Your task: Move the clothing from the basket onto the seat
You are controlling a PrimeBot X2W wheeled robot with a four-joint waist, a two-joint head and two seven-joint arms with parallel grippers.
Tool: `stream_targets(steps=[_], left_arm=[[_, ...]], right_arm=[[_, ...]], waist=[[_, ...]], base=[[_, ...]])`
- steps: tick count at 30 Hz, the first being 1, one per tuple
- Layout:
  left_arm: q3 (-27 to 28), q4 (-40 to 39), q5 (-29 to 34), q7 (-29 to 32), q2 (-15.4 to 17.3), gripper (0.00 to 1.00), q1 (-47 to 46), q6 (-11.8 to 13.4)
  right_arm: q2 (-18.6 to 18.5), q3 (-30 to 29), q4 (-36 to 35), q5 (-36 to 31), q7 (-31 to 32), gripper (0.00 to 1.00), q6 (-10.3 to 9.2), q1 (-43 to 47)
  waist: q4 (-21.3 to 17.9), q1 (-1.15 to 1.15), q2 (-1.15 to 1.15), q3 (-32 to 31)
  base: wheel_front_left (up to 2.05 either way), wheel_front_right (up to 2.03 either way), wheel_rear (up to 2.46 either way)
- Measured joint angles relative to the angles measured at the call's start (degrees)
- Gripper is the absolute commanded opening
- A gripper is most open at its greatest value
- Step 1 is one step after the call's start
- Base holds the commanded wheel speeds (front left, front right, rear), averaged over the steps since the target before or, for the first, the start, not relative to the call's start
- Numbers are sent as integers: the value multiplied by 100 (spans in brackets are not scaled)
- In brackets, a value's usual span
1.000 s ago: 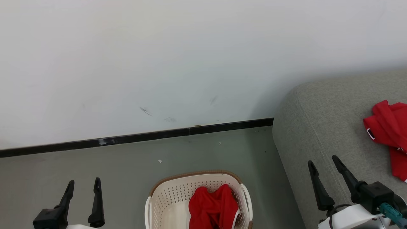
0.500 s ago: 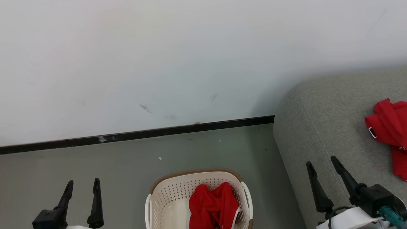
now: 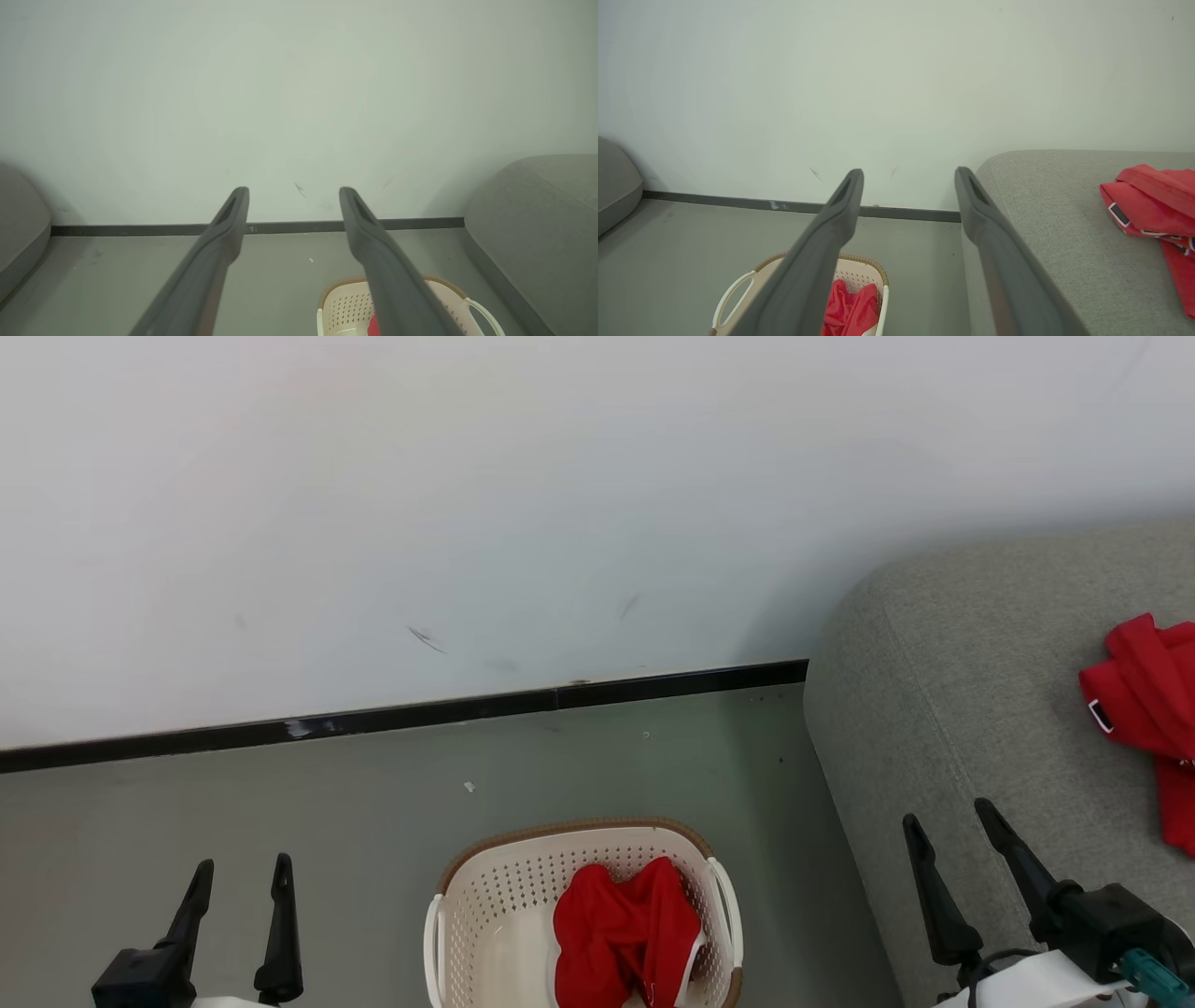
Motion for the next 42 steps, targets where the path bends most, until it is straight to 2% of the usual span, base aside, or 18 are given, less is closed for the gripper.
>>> stream_targets(steps=[8, 15, 25, 38, 42], left_arm=[[-14, -3, 60, 0, 22, 100, -1, -57], [-241, 75, 207, 9, 191, 100, -263, -252], [-793, 267, 495, 374, 221, 100, -950, -554], [-1318, 714, 770, 715, 5, 100, -1729, -840], [-1443, 902, 843, 781, -53, 100, -1901, -858]], right_arm=[[1, -1, -65, 63, 0, 100, 0, -1], [8, -92, -240, 123, 0, 100, 0, -16], [13, -164, -438, 80, 0, 100, 0, -63], [18, -575, -803, 365, 0, 100, 0, -141], [22, -698, -951, 366, -1, 100, 0, -225]], waist=[[-9, 0, 0, 100], [-50, 0, 0, 254], [-138, 0, 0, 554], [-334, 0, 0, 1123], [-413, 0, 0, 1334]], base=[[0, 0, 0], [0, 0, 0], [0, 0, 0], [0, 0, 0], [0, 0, 0]])
